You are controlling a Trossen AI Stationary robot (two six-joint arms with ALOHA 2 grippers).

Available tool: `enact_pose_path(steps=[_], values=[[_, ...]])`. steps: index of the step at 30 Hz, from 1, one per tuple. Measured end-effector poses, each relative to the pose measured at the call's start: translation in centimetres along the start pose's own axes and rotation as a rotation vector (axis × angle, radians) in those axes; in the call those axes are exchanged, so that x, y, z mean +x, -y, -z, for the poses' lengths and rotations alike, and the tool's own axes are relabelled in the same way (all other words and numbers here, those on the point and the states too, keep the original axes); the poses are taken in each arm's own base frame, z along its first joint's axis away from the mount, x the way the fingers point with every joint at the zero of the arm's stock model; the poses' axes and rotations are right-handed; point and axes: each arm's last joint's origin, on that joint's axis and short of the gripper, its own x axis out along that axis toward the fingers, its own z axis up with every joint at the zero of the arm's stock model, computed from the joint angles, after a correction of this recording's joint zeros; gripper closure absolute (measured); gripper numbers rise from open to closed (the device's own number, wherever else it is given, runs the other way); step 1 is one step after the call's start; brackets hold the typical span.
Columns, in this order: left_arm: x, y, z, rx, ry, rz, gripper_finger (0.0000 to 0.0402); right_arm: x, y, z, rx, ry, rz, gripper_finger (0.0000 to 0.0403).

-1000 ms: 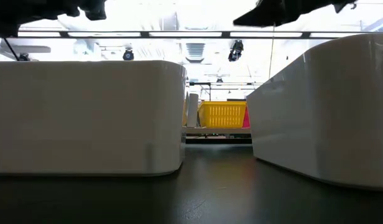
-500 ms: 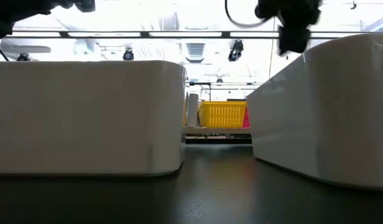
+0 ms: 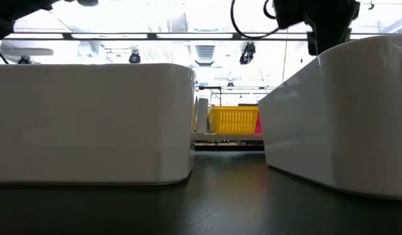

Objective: Stack baskets on shelf by color
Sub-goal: Stack the right gray bin on top of the gray bin on the shelf

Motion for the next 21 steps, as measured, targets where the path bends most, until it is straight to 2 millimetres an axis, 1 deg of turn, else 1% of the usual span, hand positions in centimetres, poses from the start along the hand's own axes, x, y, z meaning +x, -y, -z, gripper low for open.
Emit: enact_pose_path(steps=[3, 5, 9, 12, 16, 18, 21], values=[[0.0, -0.1, -0.1, 0.007, 0.011, -0.006, 0.0306, -0.3, -1.6, -0.4, -0.015, 0.012, -0.023, 0.0332], [0.0, -0.2, -0.3, 0.016, 0.036, -0.02, 0.0306, -0.4, -3.3, -0.5, -0.053, 0.017, -0.041, 0.0315], [-0.1, -0.4, -0.8, 0.017, 0.078, -0.043, 0.0306, 0.0, -7.1, 0.2, -0.246, 0.034, -0.039, 0.0295], [-0.1, -0.5, -0.8, -0.002, 0.085, -0.046, 0.0306, 0.7, -10.0, 1.4, -0.347, 0.036, -0.043, 0.0294], [-0.1, -0.3, -0.5, -0.075, 0.069, -0.033, 0.0306, 1.7, -13.8, 3.8, -0.399, 0.021, -0.071, 0.0292], [0.0, -0.2, -0.4, -0.106, 0.063, -0.029, 0.0306, 2.8, -15.1, 5.3, -0.442, 0.023, -0.031, 0.0291], [0.2, -0.1, -0.2, -0.148, 0.053, -0.022, 0.0306, 4.3, -16.4, 7.2, -0.501, 0.031, 0.021, 0.0291]])
